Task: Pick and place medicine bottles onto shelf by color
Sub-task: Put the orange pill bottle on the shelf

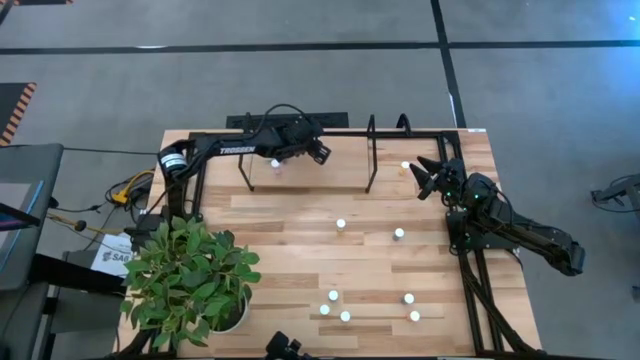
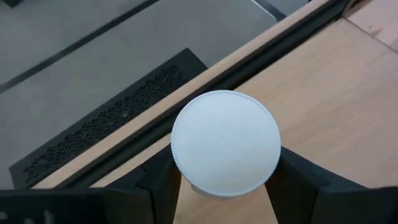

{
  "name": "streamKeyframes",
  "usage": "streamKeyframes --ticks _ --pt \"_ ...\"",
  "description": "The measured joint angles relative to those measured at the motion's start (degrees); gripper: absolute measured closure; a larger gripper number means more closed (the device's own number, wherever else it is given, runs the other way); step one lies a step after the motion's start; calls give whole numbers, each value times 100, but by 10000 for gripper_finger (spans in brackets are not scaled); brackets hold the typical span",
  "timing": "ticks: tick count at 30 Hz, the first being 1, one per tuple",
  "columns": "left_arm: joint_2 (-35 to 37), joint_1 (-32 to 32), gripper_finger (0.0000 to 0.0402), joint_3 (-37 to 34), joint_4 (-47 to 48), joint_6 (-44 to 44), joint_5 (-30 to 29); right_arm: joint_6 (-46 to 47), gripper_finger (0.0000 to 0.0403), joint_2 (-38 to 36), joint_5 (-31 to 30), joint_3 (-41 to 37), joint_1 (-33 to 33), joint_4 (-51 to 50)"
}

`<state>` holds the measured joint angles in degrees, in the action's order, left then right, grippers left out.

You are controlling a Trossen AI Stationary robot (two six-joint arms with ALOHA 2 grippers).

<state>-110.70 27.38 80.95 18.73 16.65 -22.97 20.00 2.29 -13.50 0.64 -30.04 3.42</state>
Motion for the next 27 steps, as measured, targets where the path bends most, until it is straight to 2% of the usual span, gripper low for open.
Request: streamKeyframes --ticks 27 --pt "-93 177 209 4 297 -160 326 1 154 0 -1 0 1 0"
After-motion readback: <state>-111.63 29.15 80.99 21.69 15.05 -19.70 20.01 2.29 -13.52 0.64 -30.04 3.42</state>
